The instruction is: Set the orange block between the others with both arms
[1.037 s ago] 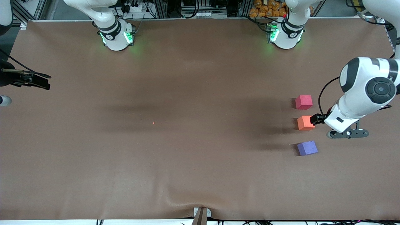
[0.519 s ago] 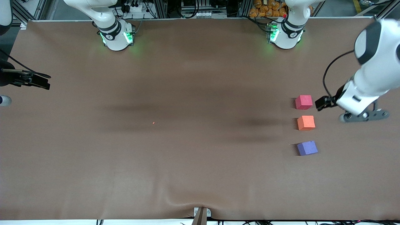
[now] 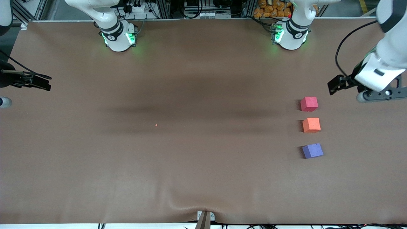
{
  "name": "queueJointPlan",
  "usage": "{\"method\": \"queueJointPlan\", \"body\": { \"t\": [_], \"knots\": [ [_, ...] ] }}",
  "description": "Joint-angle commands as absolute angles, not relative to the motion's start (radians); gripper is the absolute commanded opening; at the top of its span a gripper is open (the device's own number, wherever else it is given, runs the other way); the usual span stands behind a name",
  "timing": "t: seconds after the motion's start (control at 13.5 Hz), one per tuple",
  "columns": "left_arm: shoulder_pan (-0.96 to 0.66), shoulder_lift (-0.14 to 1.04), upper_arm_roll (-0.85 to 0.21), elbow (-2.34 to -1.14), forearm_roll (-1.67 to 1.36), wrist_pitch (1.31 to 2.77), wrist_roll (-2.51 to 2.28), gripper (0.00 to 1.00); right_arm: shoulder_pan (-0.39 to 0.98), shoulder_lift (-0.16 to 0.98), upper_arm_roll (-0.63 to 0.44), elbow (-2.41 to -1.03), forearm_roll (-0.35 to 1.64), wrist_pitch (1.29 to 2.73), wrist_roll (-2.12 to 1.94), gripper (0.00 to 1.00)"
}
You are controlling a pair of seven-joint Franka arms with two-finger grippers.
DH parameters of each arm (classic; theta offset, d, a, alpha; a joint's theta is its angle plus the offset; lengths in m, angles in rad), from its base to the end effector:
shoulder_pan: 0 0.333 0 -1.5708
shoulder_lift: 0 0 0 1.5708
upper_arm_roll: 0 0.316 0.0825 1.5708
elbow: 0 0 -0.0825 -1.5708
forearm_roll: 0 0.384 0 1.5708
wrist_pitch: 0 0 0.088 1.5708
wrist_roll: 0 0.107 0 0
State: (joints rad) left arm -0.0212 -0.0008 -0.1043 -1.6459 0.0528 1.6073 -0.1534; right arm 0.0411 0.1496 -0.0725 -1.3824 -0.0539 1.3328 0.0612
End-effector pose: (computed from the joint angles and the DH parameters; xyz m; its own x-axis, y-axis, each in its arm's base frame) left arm 0.5515 -0.0641 0.5927 0.9992 0.0258 -0.0293 0.0241 -0.9980 -0.0579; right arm 0.5738 -0.0213 0.6087 0.9755 -0.1057 -0.1927 -0.0925 -0.9928 0.0765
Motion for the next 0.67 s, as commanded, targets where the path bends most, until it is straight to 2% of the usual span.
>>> {"method": "queueJointPlan", "body": {
  "t": [0.0,0.59],
  "knots": [
    [-0.026,-0.005,-0.072,-1.576,0.006,1.511,-0.068,1.0,0.04,0.143,-0.072,-1.376,-0.074,1.319,0.048,1.0],
    [-0.037,-0.121,-0.083,-1.542,0.003,1.434,-0.009,1.0,0.04,0.143,-0.072,-1.376,-0.068,1.321,0.048,1.0]
  ]
}}
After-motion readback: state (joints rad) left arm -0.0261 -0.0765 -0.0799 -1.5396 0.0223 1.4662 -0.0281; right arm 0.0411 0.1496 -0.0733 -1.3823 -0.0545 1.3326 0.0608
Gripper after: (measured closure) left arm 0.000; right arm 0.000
